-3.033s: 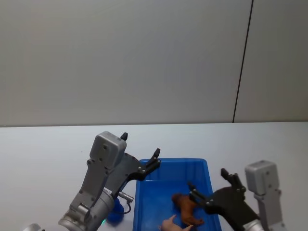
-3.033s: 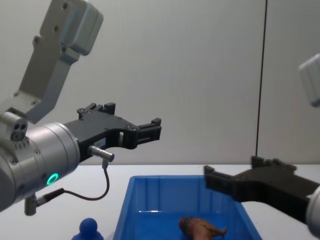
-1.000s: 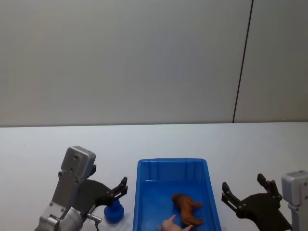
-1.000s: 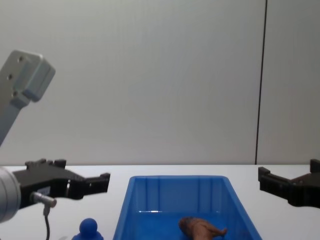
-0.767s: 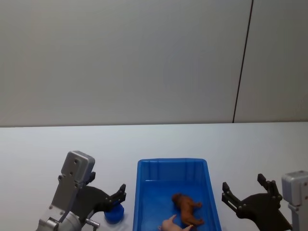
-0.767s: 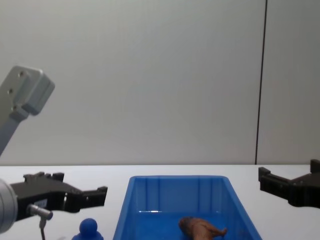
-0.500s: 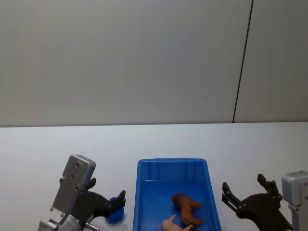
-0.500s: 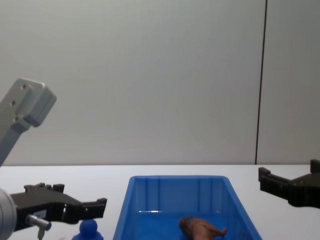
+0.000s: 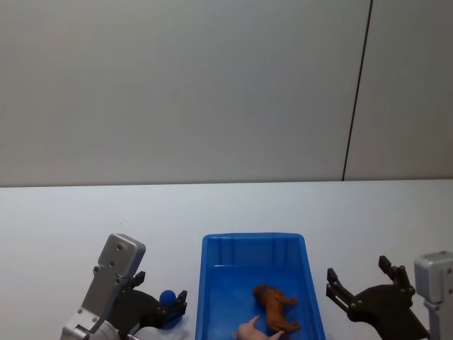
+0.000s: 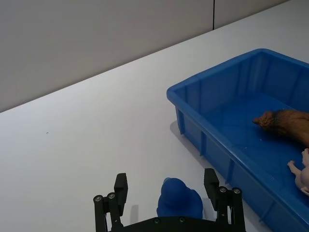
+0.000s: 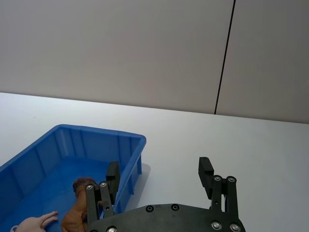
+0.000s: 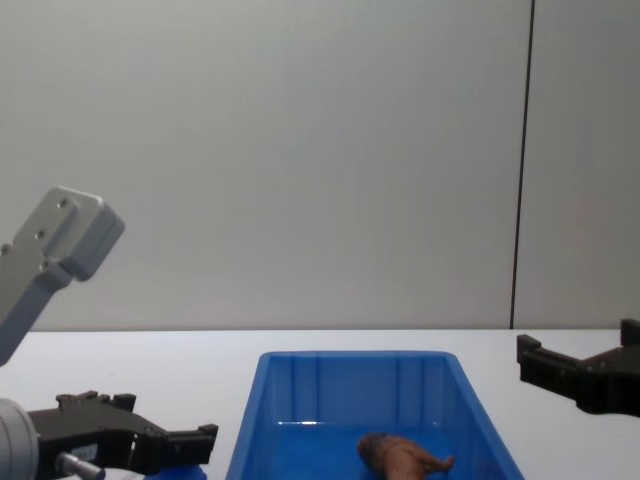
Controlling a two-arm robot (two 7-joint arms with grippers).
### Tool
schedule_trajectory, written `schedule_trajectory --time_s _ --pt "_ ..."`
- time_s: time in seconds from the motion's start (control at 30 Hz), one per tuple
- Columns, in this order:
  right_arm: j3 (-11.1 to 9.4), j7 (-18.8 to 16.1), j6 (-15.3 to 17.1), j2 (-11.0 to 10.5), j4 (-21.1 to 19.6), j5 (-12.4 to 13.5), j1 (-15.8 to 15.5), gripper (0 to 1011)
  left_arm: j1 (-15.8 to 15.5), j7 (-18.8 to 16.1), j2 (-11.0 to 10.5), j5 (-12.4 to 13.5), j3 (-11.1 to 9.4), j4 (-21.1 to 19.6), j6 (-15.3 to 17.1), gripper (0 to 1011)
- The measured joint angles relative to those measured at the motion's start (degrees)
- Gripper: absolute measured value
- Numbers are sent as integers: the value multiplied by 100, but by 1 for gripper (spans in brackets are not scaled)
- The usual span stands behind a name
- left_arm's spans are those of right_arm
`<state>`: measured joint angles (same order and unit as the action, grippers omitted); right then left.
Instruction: Pick up the two dolls from the table and place them into the box.
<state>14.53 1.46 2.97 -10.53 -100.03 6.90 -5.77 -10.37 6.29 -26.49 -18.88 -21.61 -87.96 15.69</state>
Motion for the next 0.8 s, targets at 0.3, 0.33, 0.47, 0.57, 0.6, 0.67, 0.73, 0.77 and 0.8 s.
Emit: schedule_trajectory --time_s 0.3,0.33,0.47,0.57,0.6,0.67,0.73,0.77,0.8 --pt "0 0 0 0 0 0 0 1001 -80 204 67 48 -11 168 30 970" --pt "0 0 0 0 0 0 0 1001 -85 220 71 50 -11 181 32 962" --pt "0 0 0 0 0 0 0 1001 -119 323 98 55 -14 256 47 870" --pt "0 0 0 0 0 0 0 1001 -151 408 122 55 -19 325 50 765" --pt "0 0 0 0 0 0 0 1001 -157 421 128 55 -19 341 50 747" --pt "0 0 0 0 0 0 0 1001 -169 449 138 56 -20 364 50 688" --pt "0 0 0 0 0 0 0 1001 -183 480 149 57 -21 399 50 630" --pt "0 0 0 0 0 0 0 1001 -190 499 156 59 -22 417 49 565" --pt "0 0 0 0 0 0 0 1001 -192 508 159 59 -21 425 48 565"
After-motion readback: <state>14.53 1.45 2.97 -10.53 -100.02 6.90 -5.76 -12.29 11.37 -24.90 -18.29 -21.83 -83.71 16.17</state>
